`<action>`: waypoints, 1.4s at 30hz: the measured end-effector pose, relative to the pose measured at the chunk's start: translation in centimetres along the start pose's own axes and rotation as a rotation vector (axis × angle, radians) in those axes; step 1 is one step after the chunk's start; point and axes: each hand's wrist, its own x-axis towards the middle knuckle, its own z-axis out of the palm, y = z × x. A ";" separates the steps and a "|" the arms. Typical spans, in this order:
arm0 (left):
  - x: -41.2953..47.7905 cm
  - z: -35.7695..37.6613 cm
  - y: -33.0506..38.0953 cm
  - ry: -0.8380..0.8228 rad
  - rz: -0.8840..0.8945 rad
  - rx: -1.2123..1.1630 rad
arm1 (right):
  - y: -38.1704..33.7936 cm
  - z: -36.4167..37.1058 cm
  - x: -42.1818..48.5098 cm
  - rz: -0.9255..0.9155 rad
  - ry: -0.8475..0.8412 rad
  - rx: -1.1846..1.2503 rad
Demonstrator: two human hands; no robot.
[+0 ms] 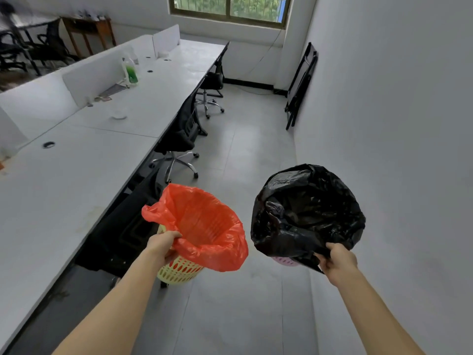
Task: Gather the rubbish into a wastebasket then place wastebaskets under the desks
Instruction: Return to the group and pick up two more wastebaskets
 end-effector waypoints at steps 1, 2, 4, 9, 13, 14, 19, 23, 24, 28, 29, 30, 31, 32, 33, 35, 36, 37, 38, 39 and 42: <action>2.2 1.5 1.5 0.002 -0.010 0.002 | -1.2 1.7 2.3 0.006 0.001 0.000; 3.7 2.8 2.8 0.007 -0.019 0.007 | -2.1 3.1 4.0 0.018 0.006 -0.002; 7.4 5.4 5.0 0.026 -0.042 0.026 | -4.0 6.5 8.0 0.028 0.009 -0.025; 15.3 10.5 9.7 0.076 -0.104 0.028 | -8.6 14.7 17.6 0.081 -0.031 -0.098; 20.2 13.8 13.5 0.148 -0.164 0.002 | -13.2 21.9 24.4 0.109 -0.079 -0.200; 21.8 14.5 14.5 0.172 -0.187 -0.012 | -14.4 24.4 26.2 0.110 -0.094 -0.232; 26.2 16.6 17.4 0.264 -0.247 -0.019 | -17.7 34.1 31.3 0.093 -0.101 -0.393; 33.1 17.2 19.0 0.326 -0.322 -0.026 | -17.4 43.7 37.1 0.121 -0.152 -0.529; 34.1 17.2 19.0 0.323 -0.332 -0.001 | -17.0 45.0 37.9 0.135 -0.154 -0.556; 40.7 17.6 17.6 0.348 -0.406 0.048 | -14.2 51.3 42.1 0.173 -0.151 -0.662; 41.1 18.1 18.0 0.354 -0.425 0.052 | -13.5 52.5 42.8 0.184 -0.150 -0.696; 41.4 18.7 18.7 0.355 -0.448 0.058 | -12.9 53.7 43.4 0.200 -0.159 -0.730; 42.2 19.2 19.1 0.363 -0.463 0.052 | -12.1 55.1 44.3 0.211 -0.166 -0.764; 43.3 19.4 19.2 0.382 -0.473 0.041 | -11.2 56.3 45.2 0.219 -0.169 -0.805; 44.9 19.8 19.0 0.403 -0.490 0.031 | -10.0 57.6 46.7 0.226 -0.179 -0.851; 46.6 20.2 18.5 0.406 -0.510 0.019 | -8.4 59.8 48.3 0.225 -0.207 -0.909; 48.4 20.2 17.0 0.401 -0.532 0.013 | -7.1 61.2 49.5 0.214 -0.229 -0.956; 49.8 20.3 16.0 0.394 -0.553 0.016 | -5.8 62.5 50.8 0.202 -0.246 -1.008; 52.0 20.5 14.1 0.397 -0.591 0.016 | -3.8 63.8 52.8 0.196 -0.276 -1.063; 53.7 20.6 12.5 0.403 -0.619 0.018 | -1.8 64.8 54.5 0.186 -0.300 -1.107; 57.2 21.3 9.5 0.432 -0.696 0.006 | 3.4 67.6 58.4 0.174 -0.374 -1.188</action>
